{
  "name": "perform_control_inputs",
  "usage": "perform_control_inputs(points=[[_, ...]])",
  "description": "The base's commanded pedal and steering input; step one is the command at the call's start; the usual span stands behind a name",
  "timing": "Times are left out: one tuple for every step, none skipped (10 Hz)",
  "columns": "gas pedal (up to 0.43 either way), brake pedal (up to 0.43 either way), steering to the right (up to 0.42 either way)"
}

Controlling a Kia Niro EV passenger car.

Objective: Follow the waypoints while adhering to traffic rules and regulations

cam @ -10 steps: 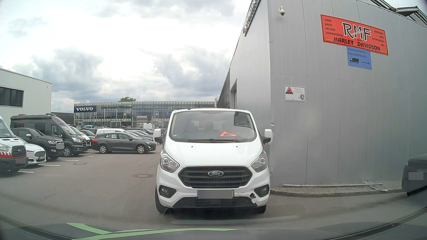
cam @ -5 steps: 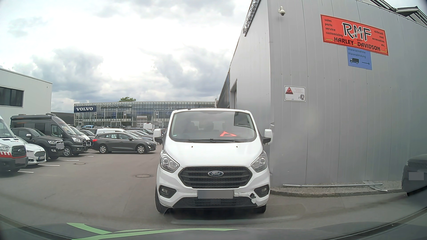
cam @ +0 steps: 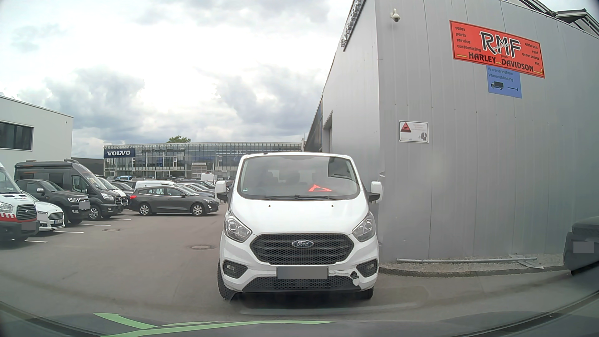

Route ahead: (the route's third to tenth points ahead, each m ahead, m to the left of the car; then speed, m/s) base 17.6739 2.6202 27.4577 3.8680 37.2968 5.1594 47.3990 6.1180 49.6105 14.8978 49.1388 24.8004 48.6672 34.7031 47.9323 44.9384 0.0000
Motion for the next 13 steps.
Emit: perform_control_inputs(points=[[0.0,0.409,-0.463],[0.0,0.409,-0.462],[0.0,0.409,-0.462],[0.0,0.409,-0.462],[0.0,0.409,-0.462],[0.0,0.409,-0.462],[0.0,0.409,-0.462],[0.0,0.409,-0.462],[0.0,0.409,-0.462],[0.0,0.409,-0.463],[0.0,0.409,-0.462],[0.0,0.409,-0.462],[0.0,0.415,-0.462]])
